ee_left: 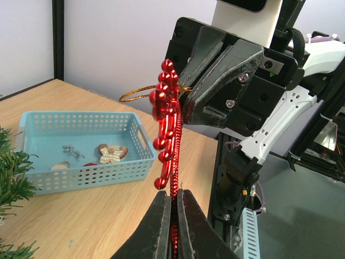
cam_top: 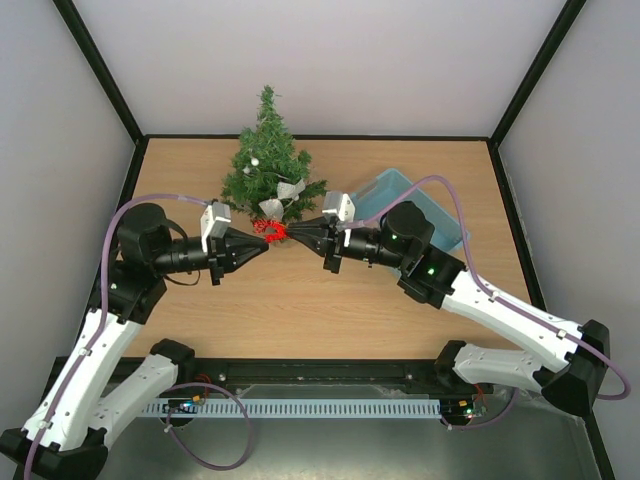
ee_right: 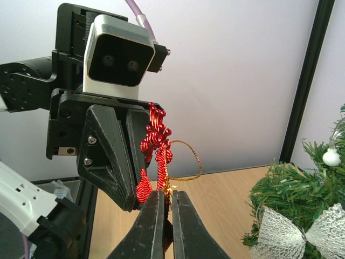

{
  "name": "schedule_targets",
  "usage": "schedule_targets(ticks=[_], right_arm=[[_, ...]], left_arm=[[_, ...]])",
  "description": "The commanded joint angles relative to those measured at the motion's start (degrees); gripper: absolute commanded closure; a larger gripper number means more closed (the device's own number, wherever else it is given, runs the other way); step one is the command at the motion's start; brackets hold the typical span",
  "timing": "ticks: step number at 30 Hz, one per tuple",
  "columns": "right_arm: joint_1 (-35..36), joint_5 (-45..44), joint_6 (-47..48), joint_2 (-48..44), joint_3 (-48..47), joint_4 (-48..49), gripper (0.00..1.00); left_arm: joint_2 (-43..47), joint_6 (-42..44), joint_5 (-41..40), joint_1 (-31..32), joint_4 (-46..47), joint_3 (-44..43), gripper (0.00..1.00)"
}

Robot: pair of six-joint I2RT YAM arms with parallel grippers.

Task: Decorate the small christmas tree
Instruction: Hang the decoration item on the Christmas tree.

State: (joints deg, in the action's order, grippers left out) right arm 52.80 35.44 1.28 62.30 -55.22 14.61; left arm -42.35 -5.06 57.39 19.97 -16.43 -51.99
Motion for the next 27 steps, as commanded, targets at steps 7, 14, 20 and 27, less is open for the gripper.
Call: schedule_targets(ticks=[7,14,20,27], right_arm=[[0.45,-11.13,4.87,-2.76,-0.55,-2.05,0.98],[0.39,-12.94,7.65,-2.23,-1.65,-6.55,0.98],[0.38,-10.87,8.40,-2.56,-2.62,-11.39,0.86],[0.39,-7.50,5.69,-2.04,-2.16,-9.67,0.98]], left_arm=[[-1.21,2.00,-3.48,0.25,-2.15,2.01,0.98],[-1.86,2.77,-4.30,0.25,-3.20,2.59,0.97],[-1.59,3.31,-4.03,0.25,-3.35,3.05,0.98],[-1.46,5.06,-2.72,0.25,-3.26,3.20,0.98]])
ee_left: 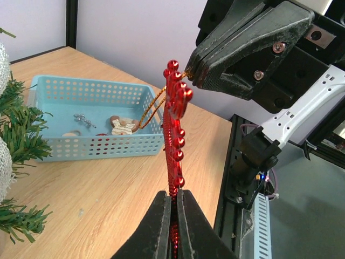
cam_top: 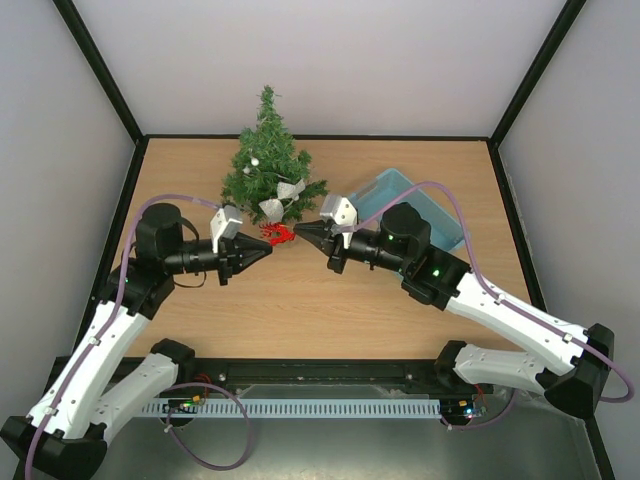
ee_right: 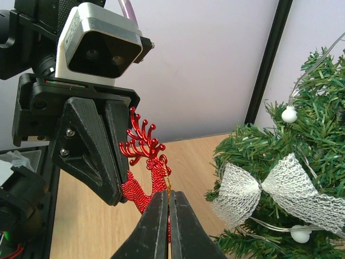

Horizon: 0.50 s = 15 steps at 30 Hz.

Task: Decorate the small christmas tree
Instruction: Hang the decoration item on the Christmas tree.

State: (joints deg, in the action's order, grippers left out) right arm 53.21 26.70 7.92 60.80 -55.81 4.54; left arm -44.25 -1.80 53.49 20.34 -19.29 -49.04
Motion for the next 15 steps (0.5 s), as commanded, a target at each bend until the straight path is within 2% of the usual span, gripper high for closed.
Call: schedule_targets(ticks=[1,8,15], right_arm=[[0.04,0.49,-0.77,-0.43,-1.55,0.31,0.98],[-0.11,-8.35,0.81,-0.50,-1.84,-0.24,0.98],[-0.19,-10.60,0.14,1.93,-1.89,-0.44,0.98]], left_arm=[[0.40,2.18,1.39,-0.12,-0.39,0.30,0.98],[-0.91,0.90,-0.17,-0.12,0.35,0.84,0.97],[-1.68,-1.62,-1.51,-0.12,3.55,3.48,0.98]])
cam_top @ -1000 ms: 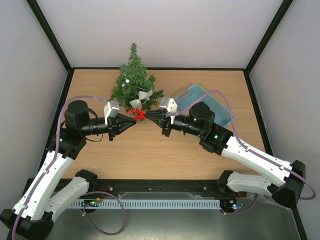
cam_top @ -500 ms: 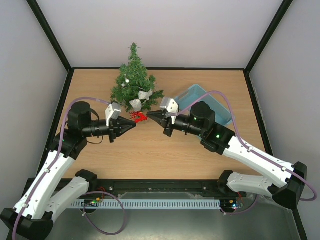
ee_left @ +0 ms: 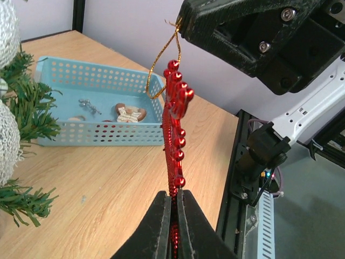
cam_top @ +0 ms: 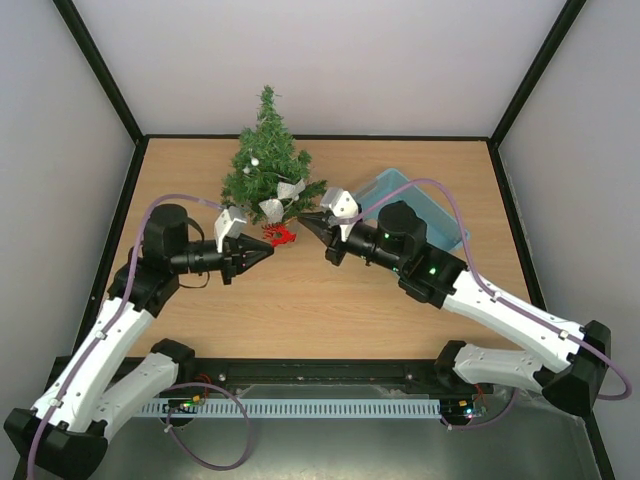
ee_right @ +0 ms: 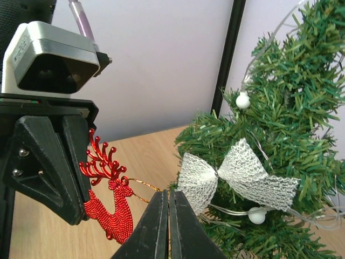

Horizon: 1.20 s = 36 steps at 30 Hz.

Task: Decorate the small christmas tree
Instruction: Hang the decoration item on the Christmas tree.

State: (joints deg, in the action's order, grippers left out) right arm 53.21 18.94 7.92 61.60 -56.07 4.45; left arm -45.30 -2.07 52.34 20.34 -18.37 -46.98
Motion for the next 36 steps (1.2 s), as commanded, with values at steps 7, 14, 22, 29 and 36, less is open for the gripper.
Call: schedule_targets(ticks=[7,14,22,29,36], right_arm=[[-1.52,-4.48,0.98,3.10,-1.50,-1.67,0.98],[-4.32,-1.67,-0.51,3.99,2.54,0.85,0.98],[-6.26,-0.08,1.39,7.31,2.83,0.09,0.98],[-6.64,0.46,2.04,7.65,4.48,1.89,0.98],[-7.96,-0.08,3.10,8.67,5.16,2.08,0.98]], left_arm=[[-2.46,-4.25,-1.71,-0.05,7.09,3.79,0.98],[-3.80,-6.15,-6.92,0.63,8.72,5.61,0.98],[-4.29,-12.12,-12.13,3.04,16.02,10.00,0.98],[-6.26,-12.57,-15.77,4.91,16.94,10.21,0.98],[-8.44,-14.03,-19.55,7.17,18.67,10.55,0.97]])
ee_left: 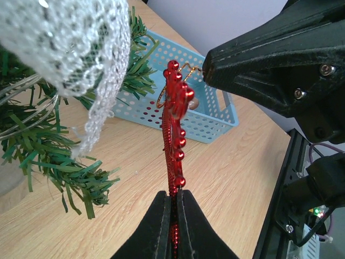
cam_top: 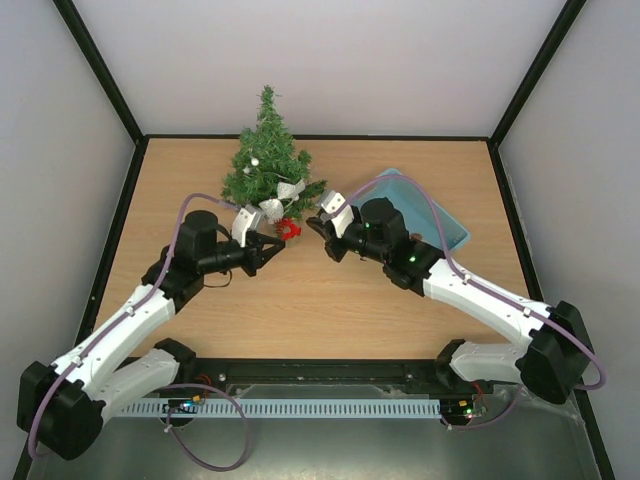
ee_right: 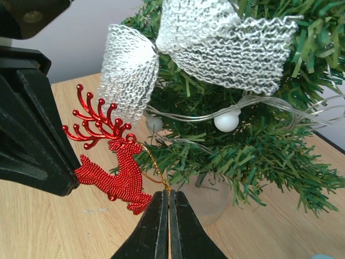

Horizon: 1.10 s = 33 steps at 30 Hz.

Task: Decorate the small christmas tree
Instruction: Hang the decoration item on the Christmas tree.

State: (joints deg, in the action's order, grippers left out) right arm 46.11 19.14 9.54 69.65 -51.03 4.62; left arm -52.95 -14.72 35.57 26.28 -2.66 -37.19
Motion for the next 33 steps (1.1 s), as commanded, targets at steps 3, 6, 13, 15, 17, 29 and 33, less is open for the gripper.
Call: schedule_targets(ticks=[3,6,13,15,17,29,33], right_arm=[[-1.26,-0.67,1.93,0.77,-0.43,1.71,0.98],[-1.54,-0.59,2.15,0.71,-0.52,1.79,0.98],[-1.87,-0.74,2.63,1.31,-0.76,2.67,0.98],[-2.03,-0.51,2.90,2.04,-1.12,2.86,0.98],[-2.10,-0.60,3.26,3.00,-2.06,2.45,0.98],[-2.33,-1.87,5.00,5.04,-2.58,3.60,0.98],[-2.43,-2.69,5.72,5.02,-2.74,3.94,0.98]], left_arm=[[-1.37,-2.59,-3.45,2.56,3.99,0.60,0.98],[-1.56,-3.65,-4.54,3.53,5.43,0.88,0.98],[-2.81,-4.09,-6.38,3.91,5.05,0.50,0.98],[-2.42,-4.44,-7.34,3.95,5.37,0.76,0.98],[-2.04,-4.98,-7.91,3.95,6.26,1.40,0.98],[-1.82,-8.12,-10.61,5.34,10.81,4.33,0.98],[-2.06,-8.34,-10.61,5.58,11.41,4.21,0.98]])
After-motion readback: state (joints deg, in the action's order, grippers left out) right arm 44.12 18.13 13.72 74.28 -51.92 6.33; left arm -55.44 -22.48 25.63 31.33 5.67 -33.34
